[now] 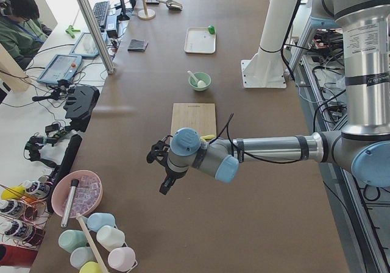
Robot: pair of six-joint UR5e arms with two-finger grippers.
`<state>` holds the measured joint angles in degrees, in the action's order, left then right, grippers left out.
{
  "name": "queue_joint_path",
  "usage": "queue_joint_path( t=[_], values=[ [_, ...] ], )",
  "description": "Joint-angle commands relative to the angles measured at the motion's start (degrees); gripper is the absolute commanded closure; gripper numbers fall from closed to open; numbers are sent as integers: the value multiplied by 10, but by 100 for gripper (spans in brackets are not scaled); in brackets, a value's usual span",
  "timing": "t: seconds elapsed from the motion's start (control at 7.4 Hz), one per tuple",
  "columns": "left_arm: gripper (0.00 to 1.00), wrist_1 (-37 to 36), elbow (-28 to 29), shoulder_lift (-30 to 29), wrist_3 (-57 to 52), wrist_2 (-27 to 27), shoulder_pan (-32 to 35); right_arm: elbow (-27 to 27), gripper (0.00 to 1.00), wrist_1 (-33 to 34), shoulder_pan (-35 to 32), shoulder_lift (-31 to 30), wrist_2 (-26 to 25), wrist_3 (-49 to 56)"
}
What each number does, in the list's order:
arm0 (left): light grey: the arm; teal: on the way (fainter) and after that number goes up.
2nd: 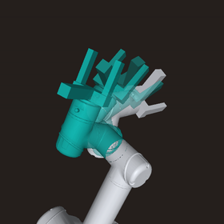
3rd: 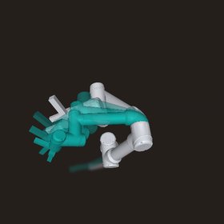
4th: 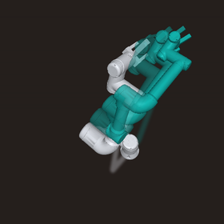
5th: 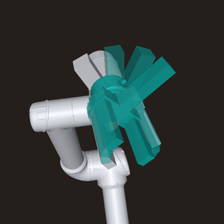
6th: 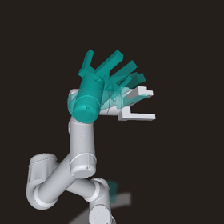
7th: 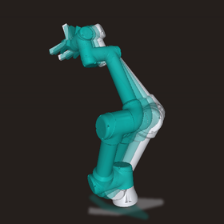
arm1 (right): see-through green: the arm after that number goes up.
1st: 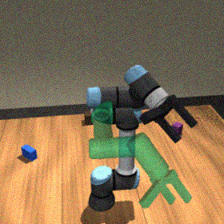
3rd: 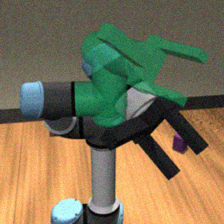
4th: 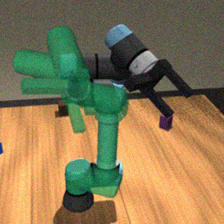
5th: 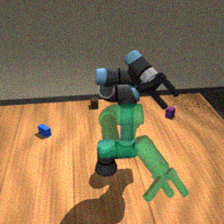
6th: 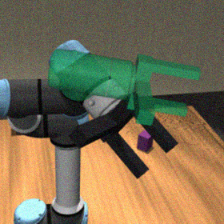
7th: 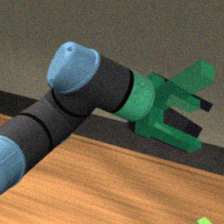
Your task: Put spoon and bun in bowl
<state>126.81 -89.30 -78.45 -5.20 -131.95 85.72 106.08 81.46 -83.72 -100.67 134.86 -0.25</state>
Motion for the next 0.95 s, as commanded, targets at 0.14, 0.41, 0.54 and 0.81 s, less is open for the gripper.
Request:
queue_joint_path(
  t=[0.14, 0.41, 0.54, 0.81],
  values=[
    [0, -188, -20, -37, 3, -58, 6, 0, 0, 32, 1, 12, 0, 0],
    [0, -308, -114, -35, -2, -59, 9, 19, 0, 97, 1, 12, -5, 1],
    [0, -374, -148, -35, -44, -59, 12, 12, 0, 100, 1, 5, -12, 1],
    [0, -462, -164, -39, -145, -53, 90, 11, 0, 98, 1, -1, -34, 1]
  ],
)
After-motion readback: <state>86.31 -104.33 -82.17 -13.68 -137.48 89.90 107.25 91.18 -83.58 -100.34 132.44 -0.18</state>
